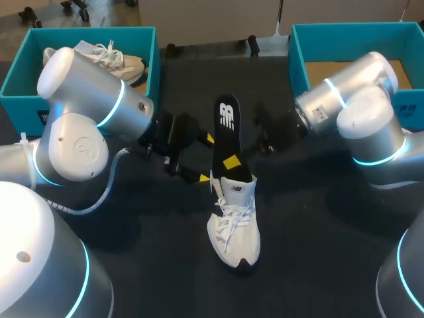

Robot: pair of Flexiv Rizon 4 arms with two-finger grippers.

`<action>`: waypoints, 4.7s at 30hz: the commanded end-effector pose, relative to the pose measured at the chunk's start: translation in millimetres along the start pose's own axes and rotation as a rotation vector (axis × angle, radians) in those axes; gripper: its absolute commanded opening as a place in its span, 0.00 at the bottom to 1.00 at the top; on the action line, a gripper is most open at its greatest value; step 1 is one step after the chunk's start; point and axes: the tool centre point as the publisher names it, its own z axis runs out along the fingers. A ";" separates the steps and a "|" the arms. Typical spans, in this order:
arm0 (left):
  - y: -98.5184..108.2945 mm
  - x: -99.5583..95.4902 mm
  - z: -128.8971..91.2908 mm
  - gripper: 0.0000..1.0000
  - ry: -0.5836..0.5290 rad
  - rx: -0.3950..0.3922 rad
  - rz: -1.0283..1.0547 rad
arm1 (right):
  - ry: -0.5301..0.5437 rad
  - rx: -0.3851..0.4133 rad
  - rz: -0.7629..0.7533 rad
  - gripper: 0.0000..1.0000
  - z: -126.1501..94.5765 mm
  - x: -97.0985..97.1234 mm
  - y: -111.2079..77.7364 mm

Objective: Take the shoe out of the shoebox, open the shoe tongue, remove and reinsert the insole, then place the shoe into the shoebox

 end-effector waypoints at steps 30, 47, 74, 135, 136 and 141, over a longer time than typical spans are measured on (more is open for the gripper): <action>-0.2 0.8 1.0 1.00 -0.002 -0.002 0.000 | -0.065 0.027 0.016 0.41 -2.2 19.1 -13.9; -0.2 0.8 1.0 1.00 -0.002 -0.002 0.000 | 0.002 0.082 -0.029 0.00 0.3 -0.8 -2.5; -0.2 0.8 1.0 1.00 -0.002 -0.002 0.000 | -0.001 0.157 0.016 0.35 0.5 19.4 -26.1; -0.2 0.8 1.0 1.00 -0.002 -0.002 0.000 | 0.016 0.224 0.016 0.25 1.3 0.1 -9.1; -0.2 0.8 1.0 1.00 -0.002 -0.002 0.000 | 0.016 0.218 0.029 0.15 1.0 -1.2 -7.8; -0.2 0.8 1.0 1.00 -0.002 -0.002 0.000 | 0.038 0.228 0.102 0.00 -0.6 -3.6 -3.1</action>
